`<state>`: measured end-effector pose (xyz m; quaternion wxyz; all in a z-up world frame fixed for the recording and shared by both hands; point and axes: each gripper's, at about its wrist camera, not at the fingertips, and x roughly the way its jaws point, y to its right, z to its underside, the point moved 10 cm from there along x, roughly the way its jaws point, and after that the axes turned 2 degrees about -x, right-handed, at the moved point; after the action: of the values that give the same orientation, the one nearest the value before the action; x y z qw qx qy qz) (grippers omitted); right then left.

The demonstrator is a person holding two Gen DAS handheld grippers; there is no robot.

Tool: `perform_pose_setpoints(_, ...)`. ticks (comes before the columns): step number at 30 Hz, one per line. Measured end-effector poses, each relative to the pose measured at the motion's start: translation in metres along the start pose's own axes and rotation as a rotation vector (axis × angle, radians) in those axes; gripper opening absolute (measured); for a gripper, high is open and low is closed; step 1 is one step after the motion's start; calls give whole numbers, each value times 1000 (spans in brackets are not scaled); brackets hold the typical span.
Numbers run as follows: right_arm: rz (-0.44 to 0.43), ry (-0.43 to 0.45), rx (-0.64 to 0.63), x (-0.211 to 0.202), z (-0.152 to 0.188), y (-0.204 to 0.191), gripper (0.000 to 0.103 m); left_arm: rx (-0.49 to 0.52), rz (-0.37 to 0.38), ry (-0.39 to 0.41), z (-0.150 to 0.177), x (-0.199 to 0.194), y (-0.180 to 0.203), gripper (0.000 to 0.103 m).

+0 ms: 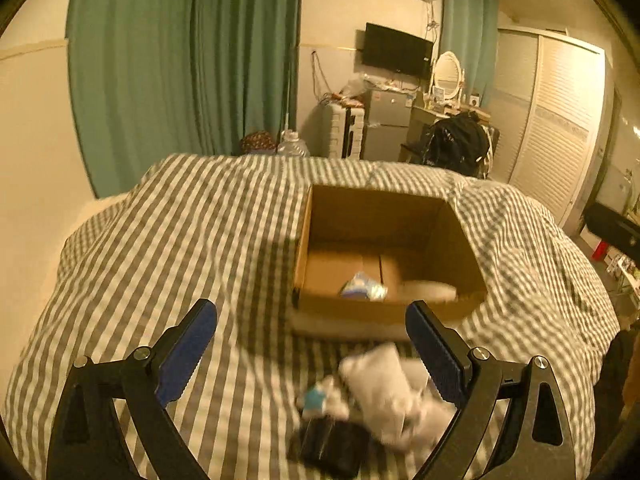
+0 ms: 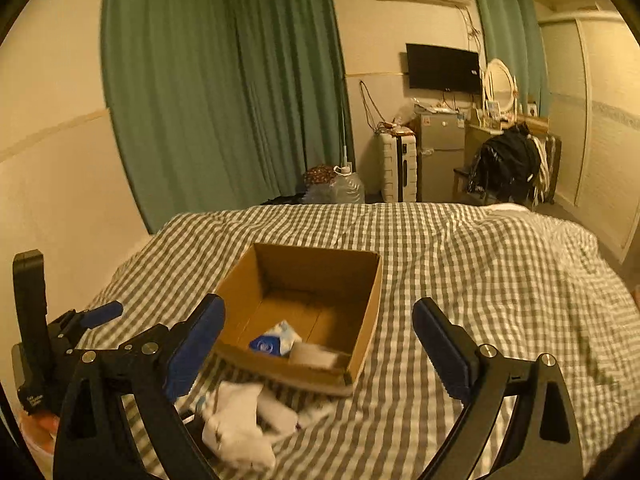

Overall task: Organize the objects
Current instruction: 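Grasp the black cup with the left tool while the right tool grasps the white glove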

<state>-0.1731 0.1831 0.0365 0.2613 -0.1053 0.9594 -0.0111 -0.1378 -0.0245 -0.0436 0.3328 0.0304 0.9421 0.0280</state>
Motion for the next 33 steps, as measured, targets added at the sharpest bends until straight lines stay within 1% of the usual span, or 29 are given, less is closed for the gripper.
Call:
perform_pose_setpoints(3,-1,-4,-29,-17,13,-13,95,14,-36,-18,26,-7,-5,98)
perform_pose_setpoints(5,-6,-26,-37,-20,32,-23,95,53,-71,-30,46,-4,-5,98)
perform_pose_setpoints(7,-12,-64,-32,-13,48,-26,95,90,-96,-45,62,1,-3,98)
perform_pose_setpoints(8,-18,-82,-31,-9,56,-26,95,113,-97,-59,74,5,-1,98)
perform_pose_setpoints(9,-26,-100,-32,-4,67,-29,95,120,-92,-70,81,7,2,98)
perform_pose_setpoints(11,-11,-140,-38,5,85,-29,95,126,-67,-106,97,16,7,98)
perform_pose_setpoints(12,-5,-159,-41,12,96,-28,95,123,-45,-138,108,22,11,98)
perform_pose_setpoints(17,8,-231,4,37,128,-13,95,101,4,-251,136,51,21,98)
perform_pose_setpoints(19,5,-249,21,45,136,-10,95,106,6,-266,142,60,25,98)
perform_pose_setpoints(21,-2,-262,31,49,142,-9,95,111,8,-260,141,63,30,98)
perform_pose_setpoints(23,-7,-270,35,52,146,-10,95,115,19,-271,141,66,36,96)
perform_pose_setpoints(25,-15,-277,34,54,149,-11,95,125,21,-289,144,69,41,81)
perform_pose_setpoints(26,-15,-279,33,56,150,-11,95,131,12,-294,145,70,41,76)
perform_pose_setpoints(27,-17,-279,31,56,151,-12,95,130,15,-297,146,71,42,62)
perform_pose_setpoints(30,-24,-273,29,53,151,-14,95,117,34,-303,146,69,42,59)
perform_pose_setpoints(33,-29,-264,24,51,150,-17,95,96,44,-290,143,56,37,59)
